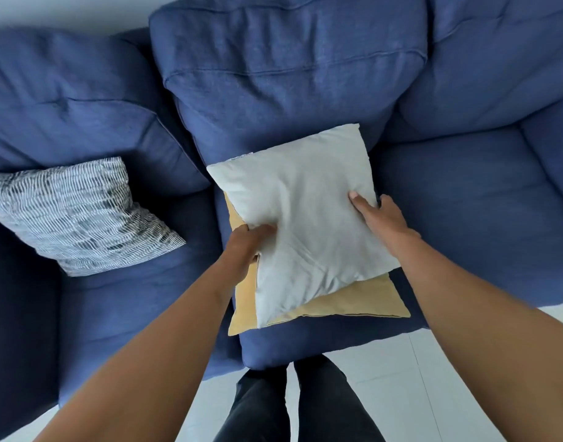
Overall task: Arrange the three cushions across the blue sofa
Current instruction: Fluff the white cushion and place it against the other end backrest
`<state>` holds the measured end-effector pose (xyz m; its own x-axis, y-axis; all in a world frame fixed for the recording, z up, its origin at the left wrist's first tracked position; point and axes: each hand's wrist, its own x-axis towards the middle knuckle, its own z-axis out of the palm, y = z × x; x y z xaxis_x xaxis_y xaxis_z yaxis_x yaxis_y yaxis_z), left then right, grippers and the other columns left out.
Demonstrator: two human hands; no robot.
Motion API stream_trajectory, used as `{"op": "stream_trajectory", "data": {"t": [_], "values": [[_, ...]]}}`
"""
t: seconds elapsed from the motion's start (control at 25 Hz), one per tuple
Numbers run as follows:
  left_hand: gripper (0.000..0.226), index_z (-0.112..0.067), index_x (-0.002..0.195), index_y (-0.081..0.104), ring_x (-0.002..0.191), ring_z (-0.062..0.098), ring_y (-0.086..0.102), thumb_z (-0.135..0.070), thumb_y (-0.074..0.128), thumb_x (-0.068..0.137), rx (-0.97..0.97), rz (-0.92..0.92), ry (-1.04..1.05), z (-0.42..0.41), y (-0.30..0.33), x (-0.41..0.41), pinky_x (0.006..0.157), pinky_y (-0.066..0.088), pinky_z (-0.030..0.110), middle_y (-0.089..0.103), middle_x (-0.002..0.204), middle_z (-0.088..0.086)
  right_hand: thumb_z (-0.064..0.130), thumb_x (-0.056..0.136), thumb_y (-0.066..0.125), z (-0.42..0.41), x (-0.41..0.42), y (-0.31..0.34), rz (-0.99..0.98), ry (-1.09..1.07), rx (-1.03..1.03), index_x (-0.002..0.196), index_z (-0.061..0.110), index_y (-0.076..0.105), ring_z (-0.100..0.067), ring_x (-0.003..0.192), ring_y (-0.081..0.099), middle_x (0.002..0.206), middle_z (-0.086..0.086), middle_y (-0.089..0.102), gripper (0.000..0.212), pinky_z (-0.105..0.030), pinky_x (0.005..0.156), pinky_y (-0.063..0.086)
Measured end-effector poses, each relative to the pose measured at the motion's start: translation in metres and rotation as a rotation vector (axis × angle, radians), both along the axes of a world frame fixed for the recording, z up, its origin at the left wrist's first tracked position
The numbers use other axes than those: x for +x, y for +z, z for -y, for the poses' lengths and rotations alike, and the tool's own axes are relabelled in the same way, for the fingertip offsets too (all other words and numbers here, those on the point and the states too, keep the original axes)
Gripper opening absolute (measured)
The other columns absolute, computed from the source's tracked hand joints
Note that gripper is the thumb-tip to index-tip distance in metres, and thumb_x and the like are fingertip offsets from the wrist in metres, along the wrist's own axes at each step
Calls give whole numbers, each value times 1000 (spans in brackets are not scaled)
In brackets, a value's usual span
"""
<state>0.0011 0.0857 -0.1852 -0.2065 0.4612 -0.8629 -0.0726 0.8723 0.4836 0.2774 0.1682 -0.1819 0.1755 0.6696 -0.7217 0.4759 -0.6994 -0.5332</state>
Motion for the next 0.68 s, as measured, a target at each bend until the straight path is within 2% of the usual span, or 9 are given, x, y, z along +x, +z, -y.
{"op": "stream_trajectory", "data": {"t": [0.08, 0.16, 0.24, 0.32, 0.44, 0.56, 0.68], "values": [[47, -23, 118, 70, 115, 25, 70, -38, 78, 74, 55, 3, 11, -2, 9, 4, 105, 57, 51, 76, 125, 4, 93, 57, 68, 6, 0, 8, -71, -65, -2, 155, 20, 41, -27, 128, 61, 150, 1, 56, 125, -45, 100, 51], [44, -25, 115, 71, 114, 25, 71, -37, 79, 73, 93, -2, 19, -1, 22, 3, 103, 58, 48, 78, 120, 0, 89, 52, 77, 15, -1, 25, -168, -123, -3, 133, 24, 63, -23, 108, 72, 126, 3, 75, 105, -42, 87, 58], [46, -27, 114, 74, 111, 25, 74, -38, 80, 70, 128, -17, 2, 0, 40, -1, 101, 59, 48, 81, 115, -3, 81, 54, 84, 29, 2, 42, -274, -117, 24, 119, 26, 74, -22, 100, 77, 108, 5, 83, 86, -39, 86, 60], [46, -29, 110, 78, 108, 24, 76, -41, 81, 66, 179, 1, -25, 1, 64, -5, 98, 60, 45, 84, 106, -7, 71, 60, 88, 50, 6, 64, -344, -152, 77, 118, 23, 76, -23, 101, 79, 106, 4, 84, 76, -41, 93, 60], [43, -32, 108, 79, 107, 22, 77, -38, 80, 65, 285, 19, -104, 6, 99, 1, 98, 60, 45, 85, 104, -11, 57, 67, 91, 84, 18, 99, -410, -243, 177, 116, 22, 77, -22, 101, 79, 105, 6, 84, 62, -38, 91, 60], [45, -33, 113, 78, 109, 20, 77, -33, 80, 68, 391, 56, -195, 14, 125, 23, 99, 59, 45, 84, 109, -11, 46, 70, 93, 113, 35, 127, -459, -298, 288, 124, 24, 73, -19, 109, 76, 115, 7, 82, 62, -38, 98, 57], [42, -34, 116, 77, 109, 18, 77, -31, 79, 73, 471, 99, -280, 18, 146, 54, 98, 59, 44, 84, 113, -11, 50, 70, 93, 132, 62, 157, -475, -367, 378, 127, 26, 72, -19, 112, 75, 119, 6, 81, 65, -44, 103, 55]]}}
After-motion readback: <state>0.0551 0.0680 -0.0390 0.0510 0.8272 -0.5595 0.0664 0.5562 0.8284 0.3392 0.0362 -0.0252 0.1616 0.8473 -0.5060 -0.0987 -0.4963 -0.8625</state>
